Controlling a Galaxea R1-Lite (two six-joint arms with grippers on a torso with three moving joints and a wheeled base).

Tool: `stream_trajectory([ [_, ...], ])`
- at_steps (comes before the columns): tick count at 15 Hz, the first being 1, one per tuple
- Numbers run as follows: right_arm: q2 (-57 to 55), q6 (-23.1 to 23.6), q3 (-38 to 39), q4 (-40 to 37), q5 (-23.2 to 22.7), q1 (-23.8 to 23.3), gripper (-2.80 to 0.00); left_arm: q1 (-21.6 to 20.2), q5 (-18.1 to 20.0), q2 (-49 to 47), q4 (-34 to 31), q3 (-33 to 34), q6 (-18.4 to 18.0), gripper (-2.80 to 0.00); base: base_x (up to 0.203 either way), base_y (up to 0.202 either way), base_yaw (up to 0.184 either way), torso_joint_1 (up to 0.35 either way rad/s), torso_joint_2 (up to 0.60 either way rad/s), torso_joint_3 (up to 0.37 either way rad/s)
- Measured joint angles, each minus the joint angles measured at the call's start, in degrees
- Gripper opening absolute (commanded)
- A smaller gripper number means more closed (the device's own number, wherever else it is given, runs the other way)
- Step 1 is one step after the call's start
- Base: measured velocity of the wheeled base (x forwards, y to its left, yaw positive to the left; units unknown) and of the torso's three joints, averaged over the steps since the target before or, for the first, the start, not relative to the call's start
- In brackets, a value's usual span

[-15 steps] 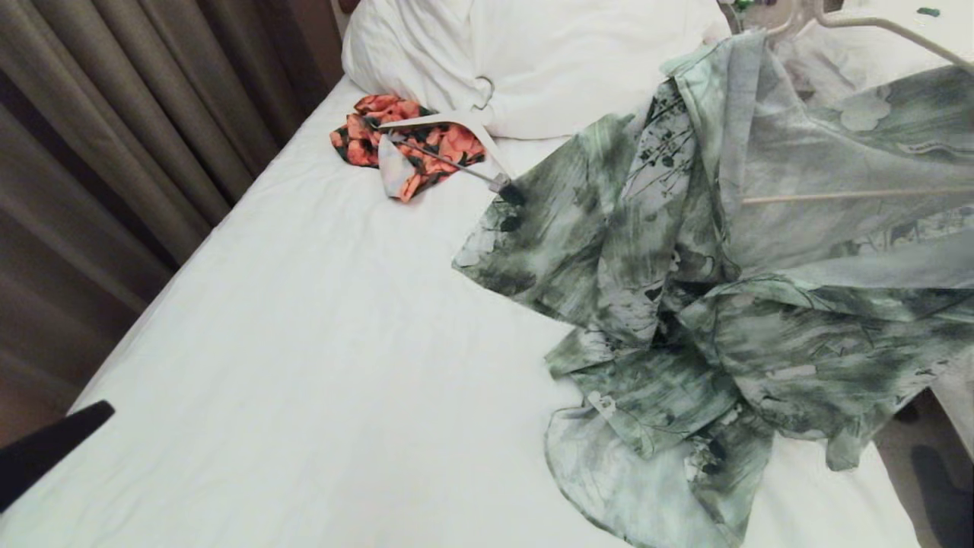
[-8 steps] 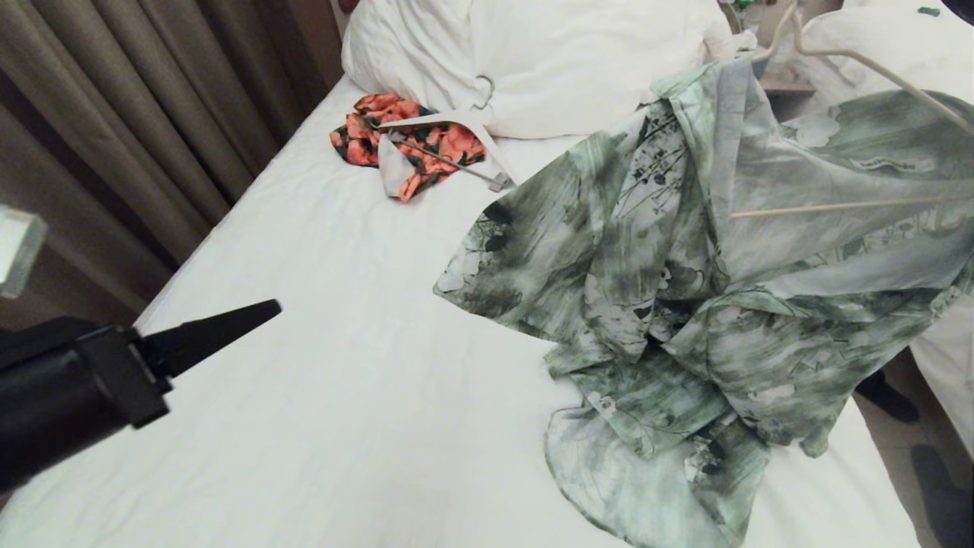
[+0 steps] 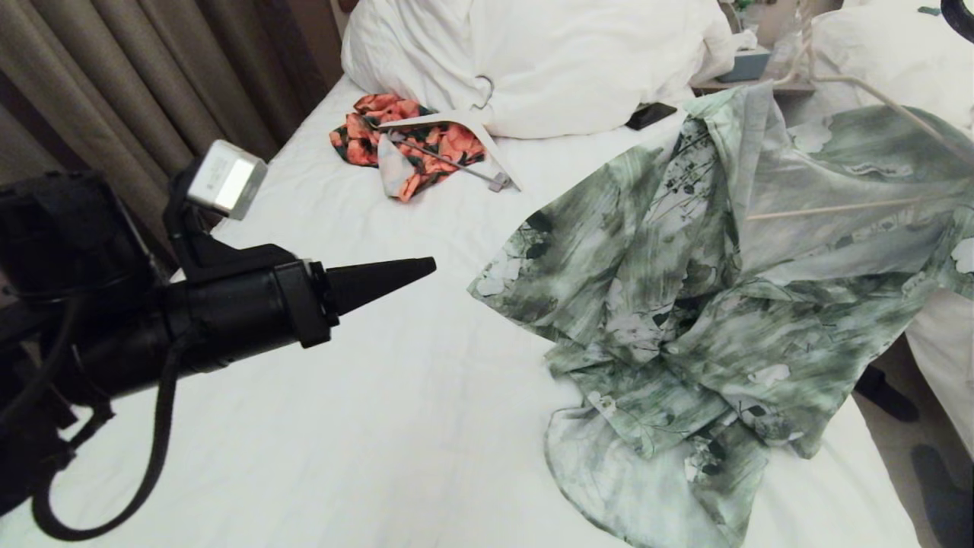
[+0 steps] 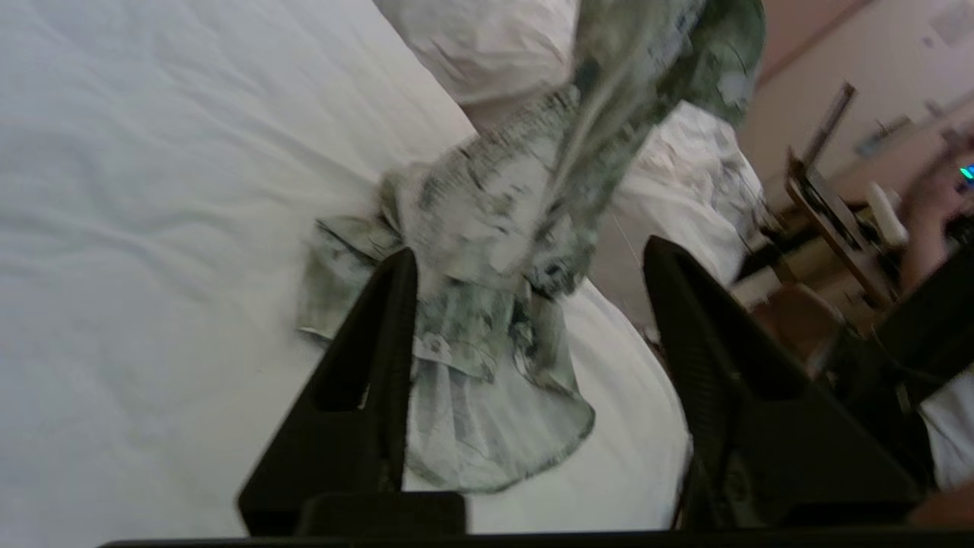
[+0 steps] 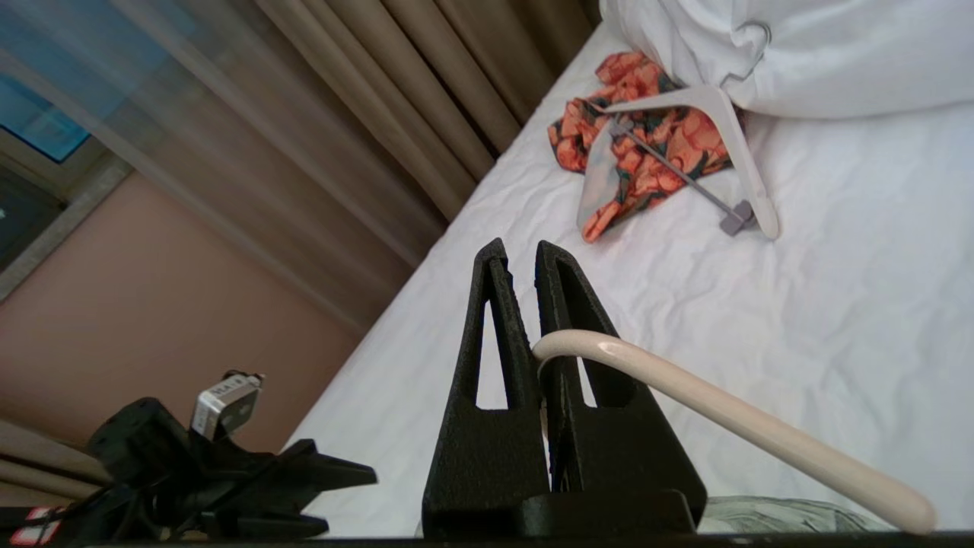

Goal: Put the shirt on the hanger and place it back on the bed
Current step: Take the clothes hanger out of the clothes

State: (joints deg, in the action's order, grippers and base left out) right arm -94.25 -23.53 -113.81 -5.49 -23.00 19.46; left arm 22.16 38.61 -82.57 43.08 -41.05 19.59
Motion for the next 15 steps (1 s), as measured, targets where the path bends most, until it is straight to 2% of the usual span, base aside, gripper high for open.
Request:
stream_trajectory([
  [2, -0.4, -0.1, 0.0, -0.9, -0.1, -0.3, -2.80, 0.3, 1.6, -3.5, 2.4, -0.4, -0.4, 0.00, 0.000, 0.000, 0.000, 0.000, 0.00, 0.000],
  [5, -1.1, -0.3, 0.1, -1.8, -0.1, -0.3, -2.80, 2.5, 1.7, -8.2, 10.3, -1.1, -0.6, 0.00, 0.000, 0.000, 0.000, 0.000, 0.00, 0.000],
  [9, -1.5, -0.3, 0.2, -1.3, -0.3, -0.2, -2.80, 5.3, 0.6, -13.9, 13.1, -2.3, -2.1, 0.00, 0.000, 0.000, 0.000, 0.000, 0.00, 0.000],
  [11, -1.6, -0.3, 0.2, -1.3, -0.7, 0.3, -2.80, 7.0, -1.9, -16.6, 13.5, -2.8, -2.5, 0.00, 0.000, 0.000, 0.000, 0.000, 0.00, 0.000],
  [14, -1.7, -0.2, 0.3, -1.4, -0.7, 2.1, -2.80, 10.0, -8.4, -20.3, 16.3, -3.2, -4.8, 0.00, 0.000, 0.000, 0.000, 0.000, 0.00, 0.000],
  [15, -1.8, -0.2, 0.3, -1.3, -0.5, 2.6, -2.80, 10.4, -8.8, -20.9, 16.5, -3.0, -4.9, 0.00, 0.000, 0.000, 0.000, 0.000, 0.00, 0.000],
])
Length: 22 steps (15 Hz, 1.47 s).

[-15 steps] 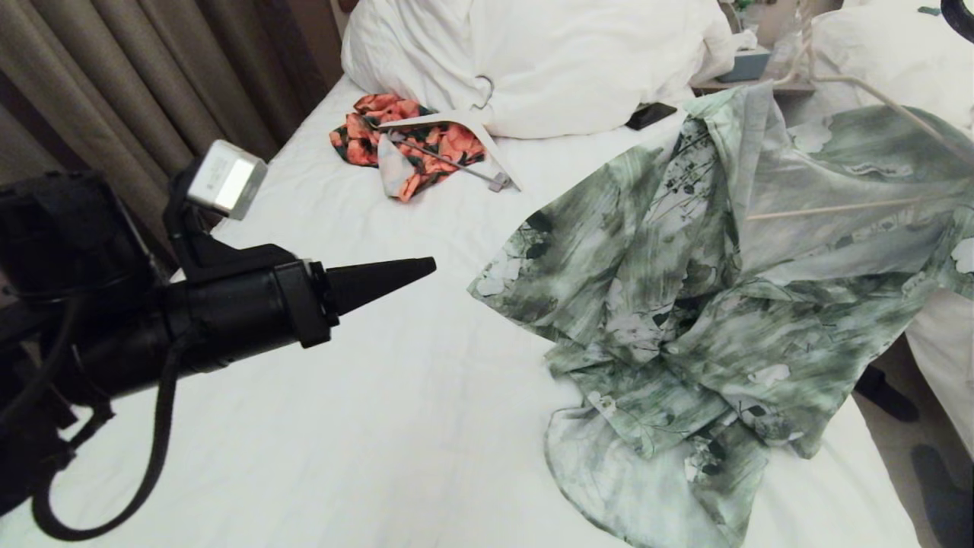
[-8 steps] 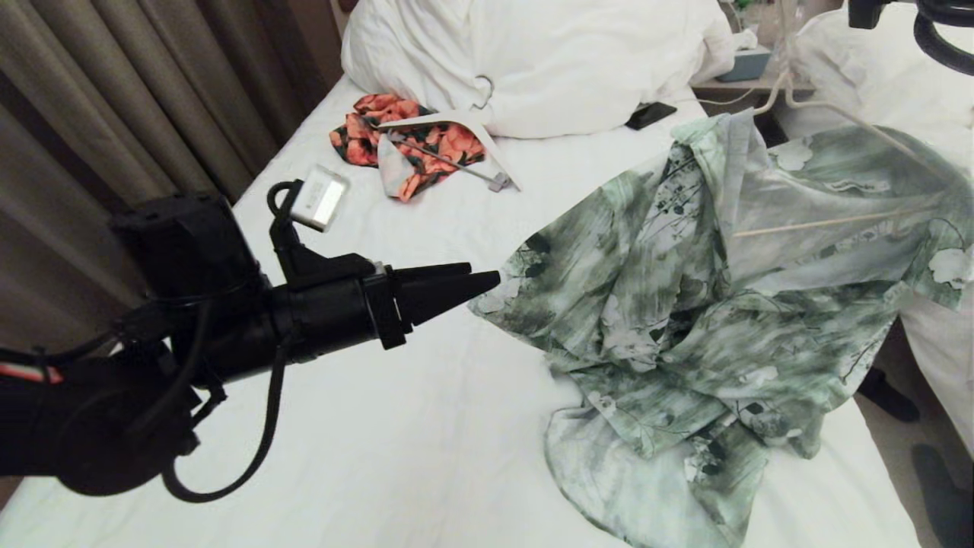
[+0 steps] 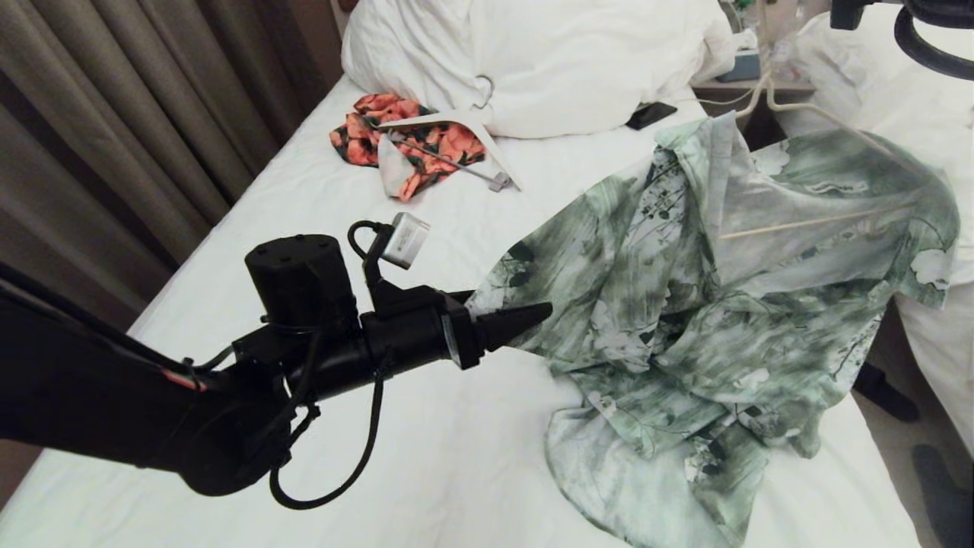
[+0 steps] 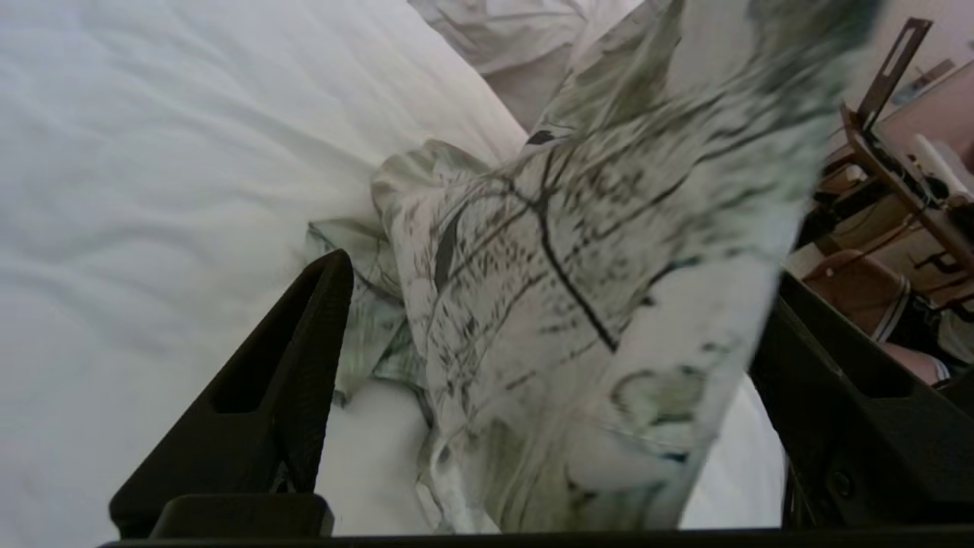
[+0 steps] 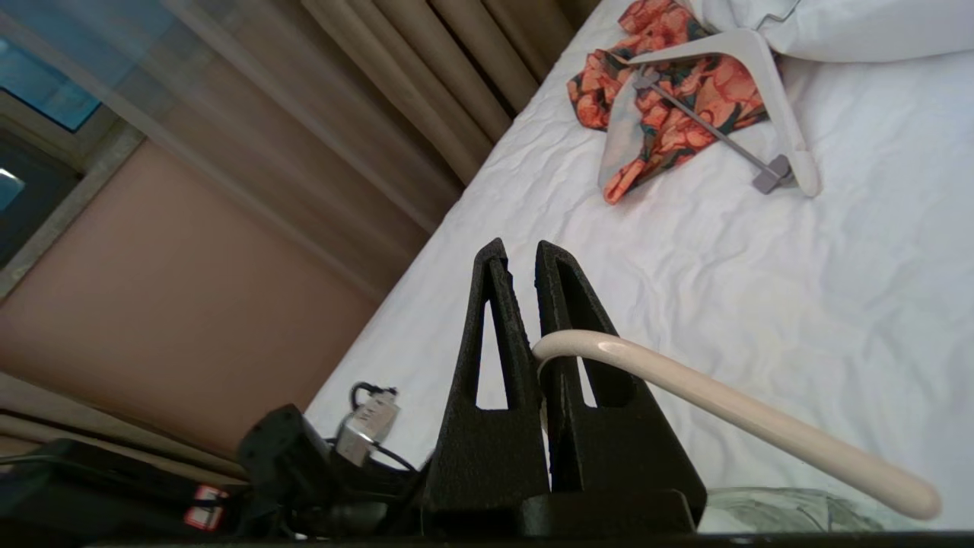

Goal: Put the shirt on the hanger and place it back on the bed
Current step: Take the clothes hanger out of the clothes

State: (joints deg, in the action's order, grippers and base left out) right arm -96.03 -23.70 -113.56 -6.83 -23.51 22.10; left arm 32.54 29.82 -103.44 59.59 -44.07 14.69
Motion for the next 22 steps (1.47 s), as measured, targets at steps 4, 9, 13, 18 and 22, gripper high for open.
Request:
stream_trajectory([
  [4, -0.3, 0.0, 0.0, 0.1, 0.2, 1.0, -2.80, 1.2, -2.4, -1.0, 0.2, 0.5, -0.1, -2.80, 0.000, 0.000, 0.000, 0.000, 0.00, 0.000],
  [9, -0.3, 0.1, -0.1, 0.1, 0.3, 1.1, -2.80, 1.4, -3.2, -1.0, 2.1, 0.7, 0.0, -2.80, 0.000, 0.000, 0.000, 0.000, 0.00, 0.000],
  [13, -0.5, 0.1, 0.0, 0.1, 0.4, 1.0, -2.80, 1.4, -3.2, -1.1, 2.4, 0.9, 0.0, -2.80, 0.000, 0.000, 0.000, 0.000, 0.00, 0.000],
  [18, -0.5, 0.2, 0.0, 0.1, 0.7, 0.5, -2.80, 0.2, -5.3, 0.1, 7.5, 5.1, 0.0, -2.80, 0.000, 0.000, 0.000, 0.000, 0.00, 0.000],
  [22, -0.7, 0.2, 0.0, 0.3, 3.2, -0.3, -2.80, -1.6, -7.5, 2.5, 17.3, 13.6, -0.1, -2.80, 0.000, 0.000, 0.000, 0.000, 0.00, 0.000],
])
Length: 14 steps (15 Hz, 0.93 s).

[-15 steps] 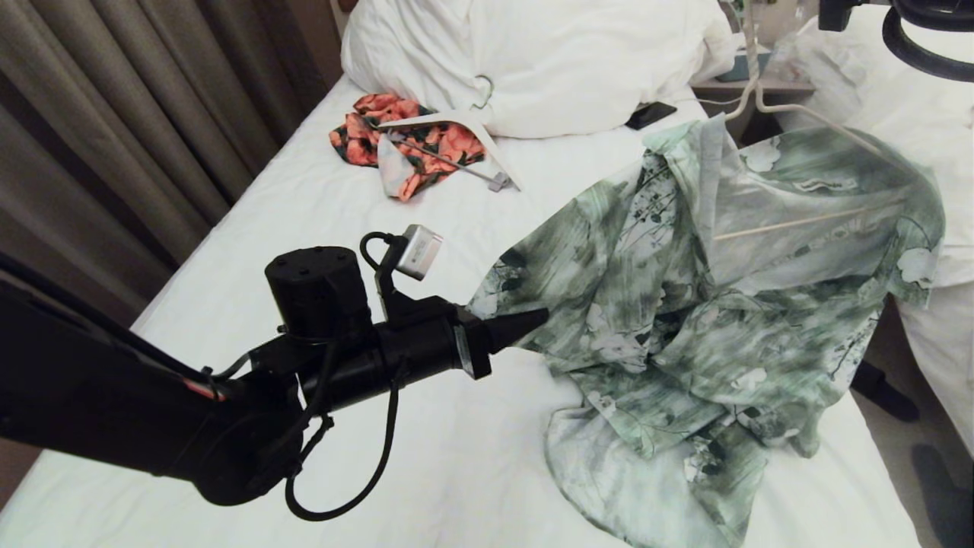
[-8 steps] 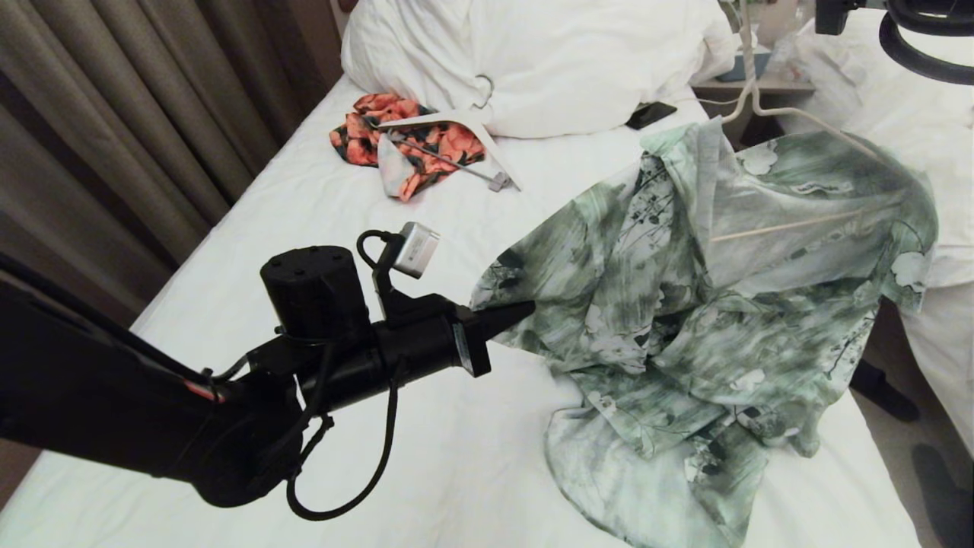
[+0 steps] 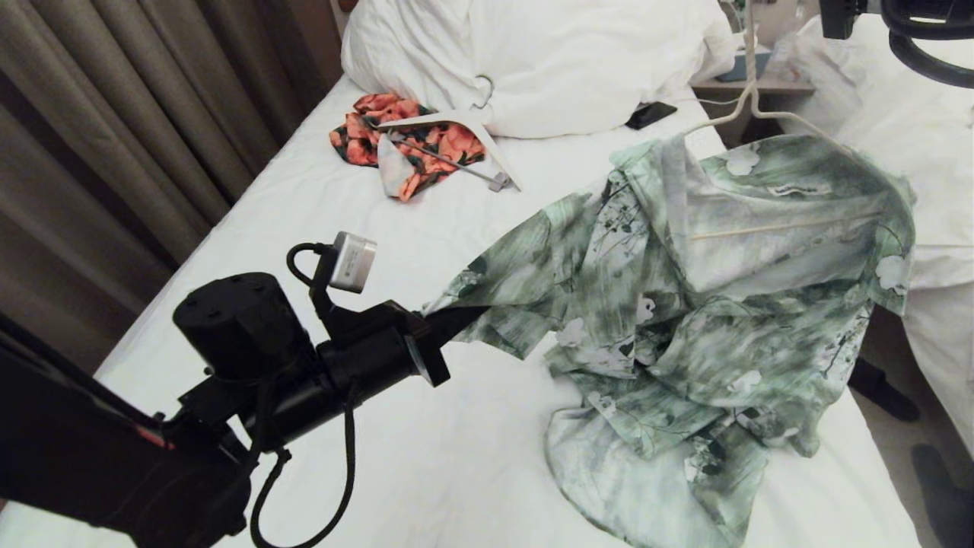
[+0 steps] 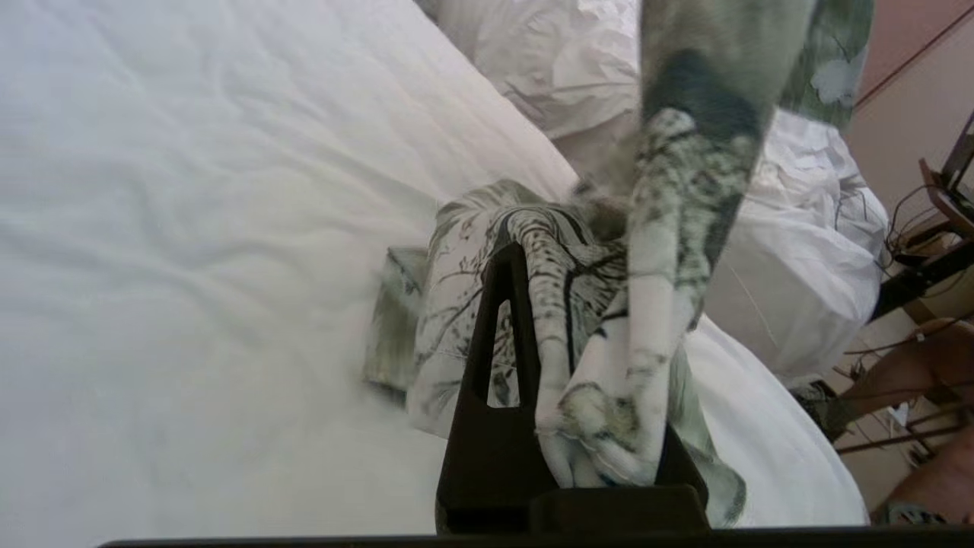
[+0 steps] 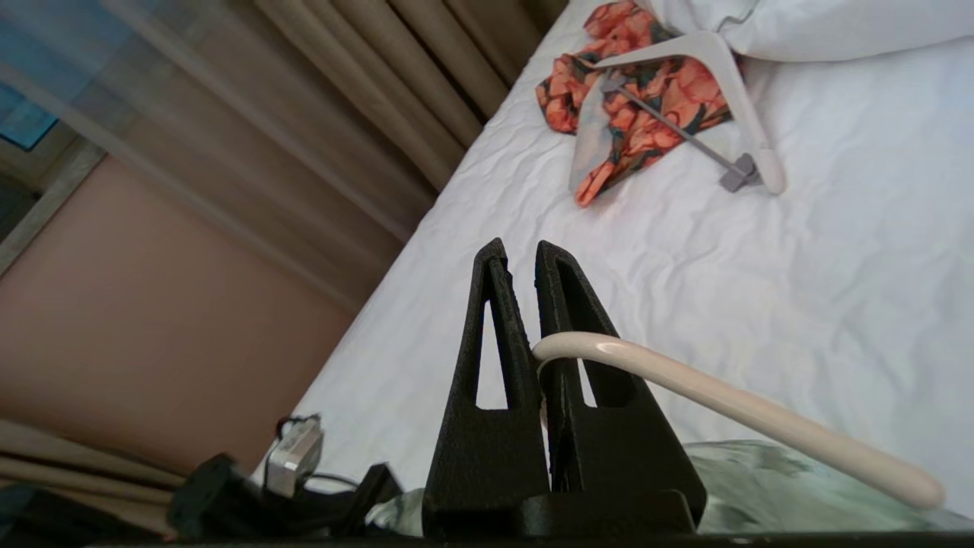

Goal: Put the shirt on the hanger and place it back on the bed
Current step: Take the clothes hanger out of the clothes

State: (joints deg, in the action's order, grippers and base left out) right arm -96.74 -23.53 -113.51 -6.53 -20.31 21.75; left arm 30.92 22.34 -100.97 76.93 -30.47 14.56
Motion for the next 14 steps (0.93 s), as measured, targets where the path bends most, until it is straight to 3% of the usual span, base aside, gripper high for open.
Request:
stream_trajectory([
  [3, 0.1, 0.1, 0.0, 0.5, 0.0, -0.1, -2.80, -0.5, -0.1, 0.6, 2.1, 8.2, -0.4, -2.80, 0.000, 0.000, 0.000, 0.000, 0.00, 0.000],
  [8, 0.1, 0.2, -0.1, 1.5, 0.1, -0.1, -2.80, 1.2, 0.1, -4.8, 8.7, 20.8, -6.5, -2.80, 0.000, 0.000, 0.000, 0.000, 0.00, 0.000],
  [11, 0.2, 0.2, -0.1, 2.8, 0.2, -0.4, -2.80, 2.7, 0.0, -8.4, 10.2, 24.4, -7.7, -2.80, 0.000, 0.000, 0.000, 0.000, 0.00, 0.000],
  [14, 0.7, 0.1, -0.2, 3.9, 0.9, -1.0, -2.80, 4.9, -0.1, -10.4, 10.3, 23.6, -7.8, -2.80, 0.000, 0.000, 0.000, 0.000, 0.00, 0.000],
])
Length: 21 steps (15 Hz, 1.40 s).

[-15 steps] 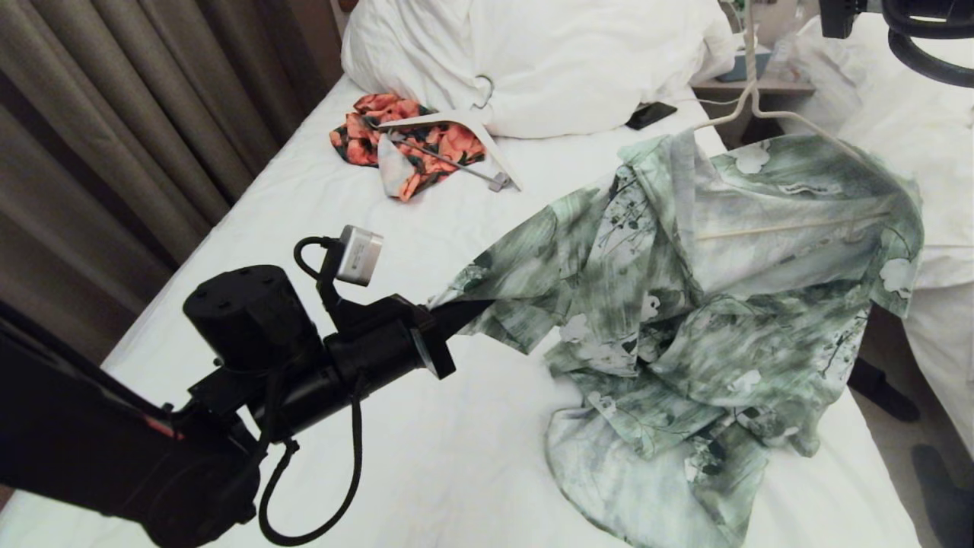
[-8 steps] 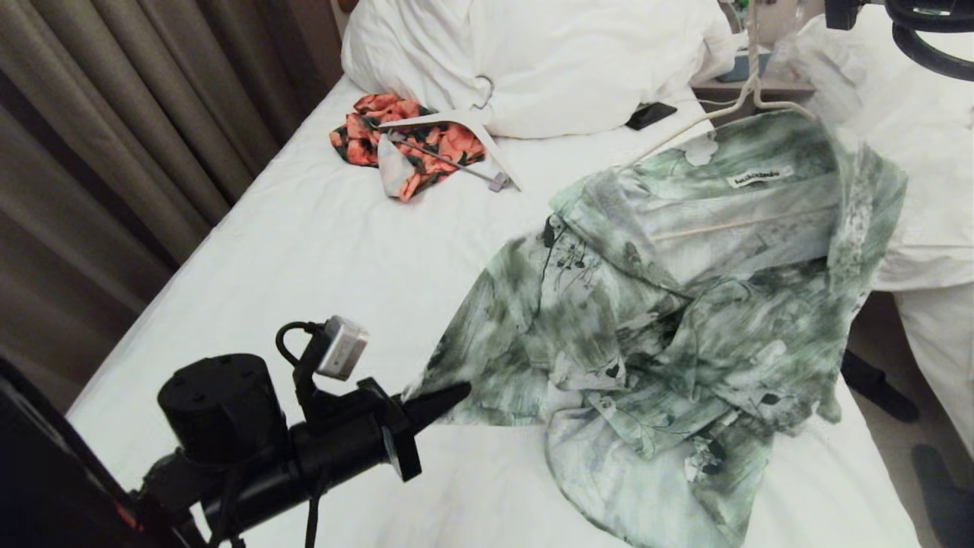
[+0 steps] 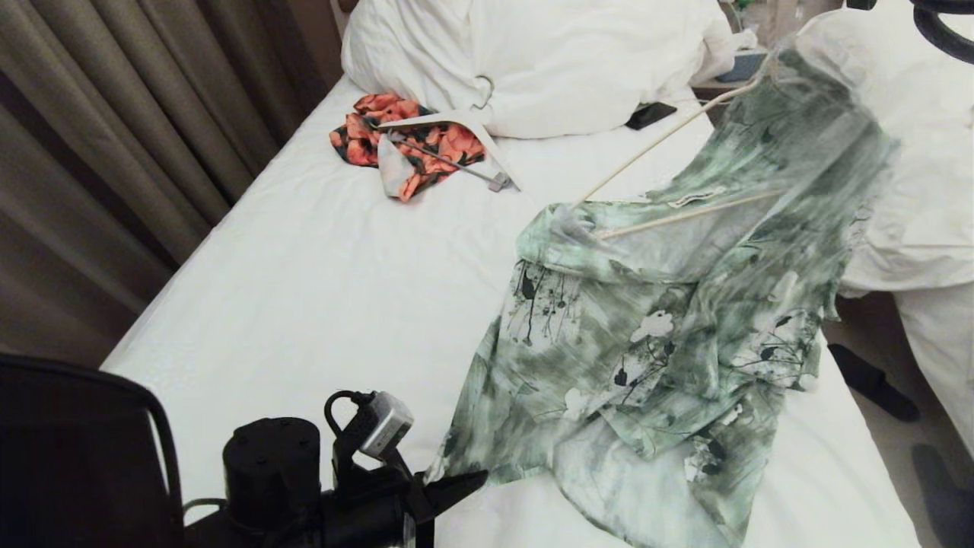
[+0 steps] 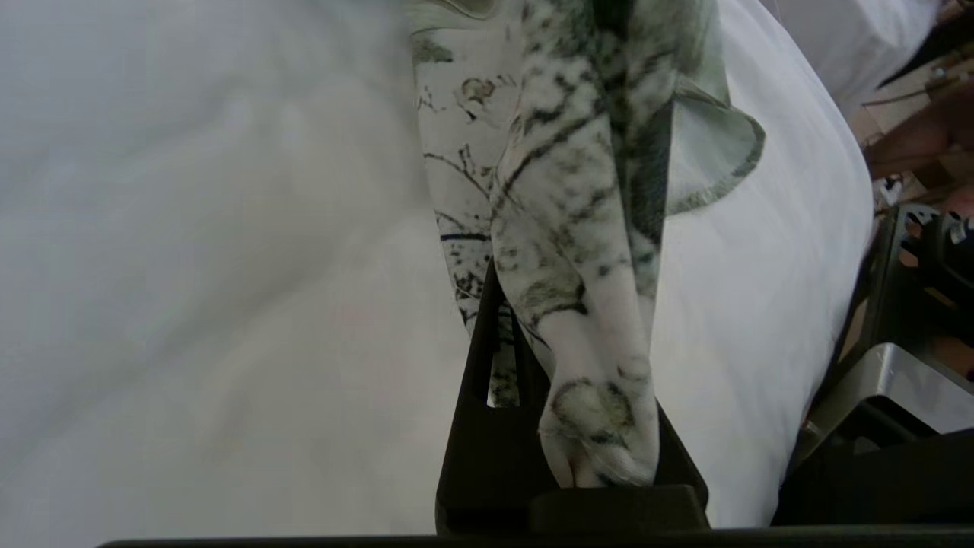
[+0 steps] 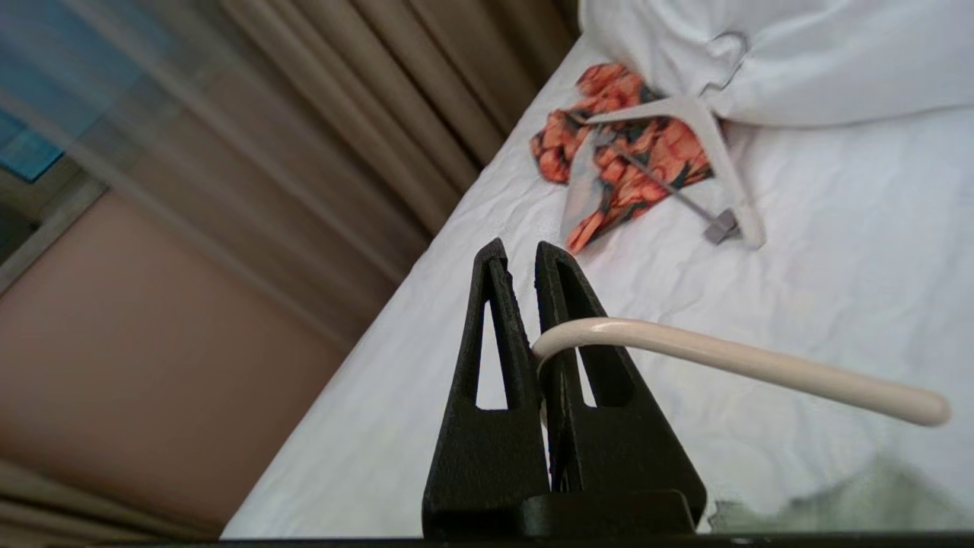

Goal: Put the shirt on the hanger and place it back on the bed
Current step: Take the clothes hanger out of the clothes

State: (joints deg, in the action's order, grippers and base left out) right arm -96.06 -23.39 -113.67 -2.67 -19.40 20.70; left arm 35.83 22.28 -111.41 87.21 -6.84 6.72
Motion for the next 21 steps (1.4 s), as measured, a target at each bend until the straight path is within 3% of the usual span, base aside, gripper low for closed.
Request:
stream_trajectory([
  [12, 1.2, -0.1, 0.0, 1.9, 1.3, -3.8, -2.80, 2.9, -0.4, -5.4, -0.1, -3.6, -1.7, -2.80, 0.000, 0.000, 0.000, 0.000, 0.00, 0.000],
  [15, 1.1, -0.1, 0.1, 1.8, 1.7, -2.1, -2.80, 3.7, -4.4, -5.2, -0.1, -7.0, -1.6, -2.80, 0.000, 0.000, 0.000, 0.000, 0.00, 0.000],
  [18, -0.5, 0.1, 0.3, 1.8, 4.9, 1.6, -2.80, 6.1, -8.6, -2.0, -7.8, -14.4, -1.5, -2.80, 0.000, 0.000, 0.000, 0.000, 0.00, 0.000],
  [21, -3.0, 1.7, 0.4, 1.9, 5.6, 5.4, -2.80, 7.7, -9.1, 3.0, -22.7, -24.8, -1.1, -2.80, 0.000, 0.000, 0.000, 0.000, 0.00, 0.000],
])
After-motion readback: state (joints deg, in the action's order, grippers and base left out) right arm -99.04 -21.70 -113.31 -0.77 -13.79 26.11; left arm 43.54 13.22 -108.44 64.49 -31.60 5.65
